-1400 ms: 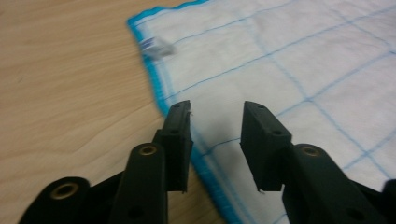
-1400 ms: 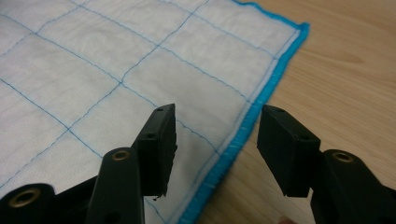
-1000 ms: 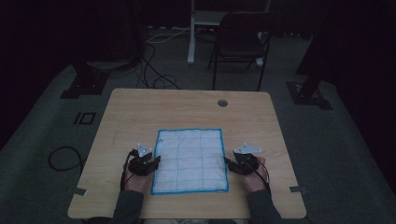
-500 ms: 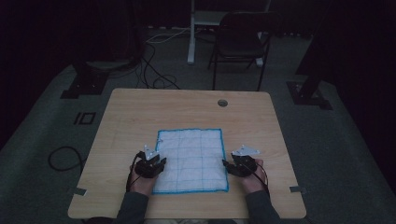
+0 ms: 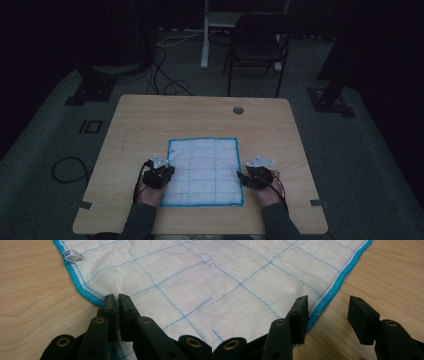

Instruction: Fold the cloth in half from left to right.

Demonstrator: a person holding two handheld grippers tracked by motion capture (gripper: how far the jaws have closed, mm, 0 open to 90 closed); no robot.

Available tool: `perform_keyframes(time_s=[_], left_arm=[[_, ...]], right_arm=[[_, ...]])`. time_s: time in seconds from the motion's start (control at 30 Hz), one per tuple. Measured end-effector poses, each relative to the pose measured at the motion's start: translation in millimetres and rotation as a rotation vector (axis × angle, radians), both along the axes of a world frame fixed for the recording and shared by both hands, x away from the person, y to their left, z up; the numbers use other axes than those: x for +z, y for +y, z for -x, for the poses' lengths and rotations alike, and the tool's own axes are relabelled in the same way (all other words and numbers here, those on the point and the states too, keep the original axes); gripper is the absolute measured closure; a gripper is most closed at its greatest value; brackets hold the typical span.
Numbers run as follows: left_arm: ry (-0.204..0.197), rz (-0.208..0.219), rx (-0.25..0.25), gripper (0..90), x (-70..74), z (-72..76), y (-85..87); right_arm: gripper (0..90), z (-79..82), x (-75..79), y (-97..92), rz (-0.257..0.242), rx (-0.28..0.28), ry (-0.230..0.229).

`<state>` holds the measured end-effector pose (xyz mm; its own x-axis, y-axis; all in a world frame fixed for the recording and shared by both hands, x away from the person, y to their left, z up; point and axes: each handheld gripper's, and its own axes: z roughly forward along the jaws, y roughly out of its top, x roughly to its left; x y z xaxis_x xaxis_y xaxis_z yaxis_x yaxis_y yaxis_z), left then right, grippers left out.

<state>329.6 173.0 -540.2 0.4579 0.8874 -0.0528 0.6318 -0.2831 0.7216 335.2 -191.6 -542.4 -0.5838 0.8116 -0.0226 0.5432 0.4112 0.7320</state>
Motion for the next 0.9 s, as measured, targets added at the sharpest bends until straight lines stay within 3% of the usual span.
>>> perform_keyframes(time_s=[0.3, 0.57, 0.9], left_arm=[[0.006, -0.012, 0.020, 87.0, 1.2, -5.3, 6.0], [0.019, 0.009, 0.032, 87.4, 2.7, -7.7, 6.3], [-0.034, 0.054, -0.003, 87.4, 18.5, -5.3, 1.0]], right_arm=[[51.2, 0.0, -0.8, 2.7, -0.004, 0.007, -0.002], [51.1, -0.9, -1.4, 2.5, -0.013, 0.012, 0.004], [51.1, -1.1, -1.9, 2.2, -0.022, 0.014, 0.007]])
